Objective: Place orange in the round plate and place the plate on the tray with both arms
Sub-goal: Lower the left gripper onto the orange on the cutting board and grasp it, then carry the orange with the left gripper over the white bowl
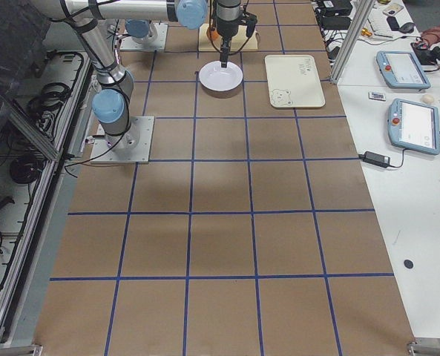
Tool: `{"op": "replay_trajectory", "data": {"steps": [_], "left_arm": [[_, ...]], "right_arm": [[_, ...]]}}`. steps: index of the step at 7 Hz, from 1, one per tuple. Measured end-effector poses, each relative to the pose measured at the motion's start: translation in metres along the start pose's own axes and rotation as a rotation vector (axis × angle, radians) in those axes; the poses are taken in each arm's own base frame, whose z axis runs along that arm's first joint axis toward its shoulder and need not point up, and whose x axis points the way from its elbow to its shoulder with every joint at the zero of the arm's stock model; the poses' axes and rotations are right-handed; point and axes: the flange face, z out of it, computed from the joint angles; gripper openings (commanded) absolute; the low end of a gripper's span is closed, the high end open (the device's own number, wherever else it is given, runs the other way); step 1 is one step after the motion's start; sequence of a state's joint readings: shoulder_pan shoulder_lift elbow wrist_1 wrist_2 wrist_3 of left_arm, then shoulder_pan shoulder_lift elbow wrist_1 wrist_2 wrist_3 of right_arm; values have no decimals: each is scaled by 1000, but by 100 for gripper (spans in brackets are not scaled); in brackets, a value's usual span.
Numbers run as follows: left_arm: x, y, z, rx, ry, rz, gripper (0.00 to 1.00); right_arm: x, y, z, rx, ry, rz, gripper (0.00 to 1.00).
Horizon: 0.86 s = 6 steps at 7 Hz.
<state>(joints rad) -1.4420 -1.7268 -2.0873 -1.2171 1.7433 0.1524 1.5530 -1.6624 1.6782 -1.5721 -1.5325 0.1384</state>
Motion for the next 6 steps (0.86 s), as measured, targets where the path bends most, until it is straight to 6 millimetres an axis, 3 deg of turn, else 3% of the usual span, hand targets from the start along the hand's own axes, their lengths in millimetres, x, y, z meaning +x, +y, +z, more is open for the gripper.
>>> {"op": "replay_trajectory", "data": {"steps": [1,3,4,5,6], "left_arm": [[2,-6,7,9,17,17,16],[9,-14,8,28,56,34,15],[22,-20,-6,53,104,9,15],[51,-26,-27,72,180,-50,16],[94,-30,-44,72,256,-120,15]], "right_arm": [[0,0,0,0,0,3,100],[0,0,0,0,0,3,100],[0,0,0,0,0,2,100],[0,0,0,-1,0,1,100],[0,0,0,0,0,1,100]]}}
